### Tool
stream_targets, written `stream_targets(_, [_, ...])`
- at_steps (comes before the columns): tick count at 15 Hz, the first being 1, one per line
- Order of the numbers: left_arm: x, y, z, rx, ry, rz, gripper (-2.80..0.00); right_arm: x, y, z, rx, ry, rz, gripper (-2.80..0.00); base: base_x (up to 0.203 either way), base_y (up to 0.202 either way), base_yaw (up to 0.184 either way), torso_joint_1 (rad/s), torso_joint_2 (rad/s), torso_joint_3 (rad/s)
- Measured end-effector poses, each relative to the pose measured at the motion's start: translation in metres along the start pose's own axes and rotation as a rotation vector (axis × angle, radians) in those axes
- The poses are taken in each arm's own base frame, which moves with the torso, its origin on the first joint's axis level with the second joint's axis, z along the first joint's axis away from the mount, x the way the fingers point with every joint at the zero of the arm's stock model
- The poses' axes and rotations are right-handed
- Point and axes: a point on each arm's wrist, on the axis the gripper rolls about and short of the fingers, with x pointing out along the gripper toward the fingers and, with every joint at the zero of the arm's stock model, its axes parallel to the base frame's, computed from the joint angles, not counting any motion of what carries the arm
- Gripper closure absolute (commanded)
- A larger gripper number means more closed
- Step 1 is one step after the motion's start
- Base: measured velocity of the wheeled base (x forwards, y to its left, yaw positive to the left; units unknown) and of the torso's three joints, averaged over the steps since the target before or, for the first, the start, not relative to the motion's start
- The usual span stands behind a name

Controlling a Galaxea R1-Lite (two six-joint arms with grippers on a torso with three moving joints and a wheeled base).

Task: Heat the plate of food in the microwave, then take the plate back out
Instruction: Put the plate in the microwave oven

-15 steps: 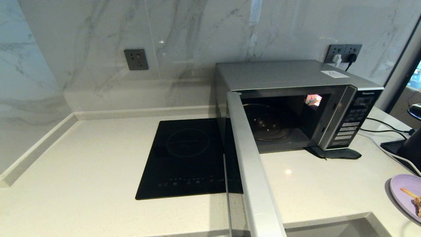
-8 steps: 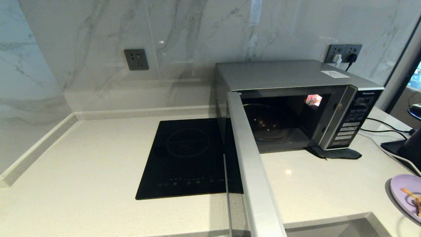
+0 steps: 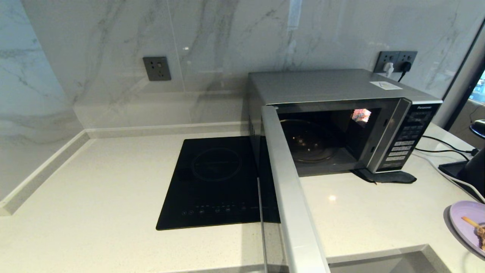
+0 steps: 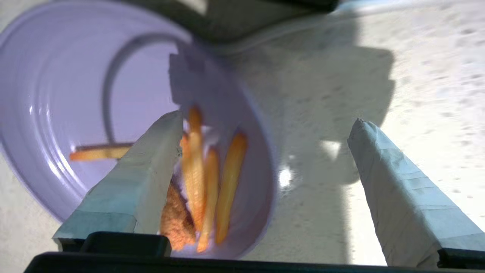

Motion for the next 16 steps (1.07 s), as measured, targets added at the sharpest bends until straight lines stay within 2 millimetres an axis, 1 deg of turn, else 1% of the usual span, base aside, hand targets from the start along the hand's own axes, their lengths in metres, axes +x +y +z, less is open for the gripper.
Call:
stream_targets(3, [0.000,0.000,0.000,0.000,0.000,0.001,0.00,0.000,-0.006,0.002,0.013,-0.014,-0.041,-2.80,0.000,0.000,0.000,0.000,0.00,0.000])
stream_targets(6, [0.000,0.000,0.000,0.000,0.000,0.000,0.00,0.002,-0.007,0.000,0.009,-0.002,-0.048,-2.80,0.000,0.000,0.000,0.000,0.00,0.000])
stream_targets(16, [0.000,0.000,0.000,0.000,0.000,0.001,0.00,0.013,0.000,-0.004,-0.026,0.018,-0.085,-2.80,0.000,0.000,0.000,0.000,0.00,0.000])
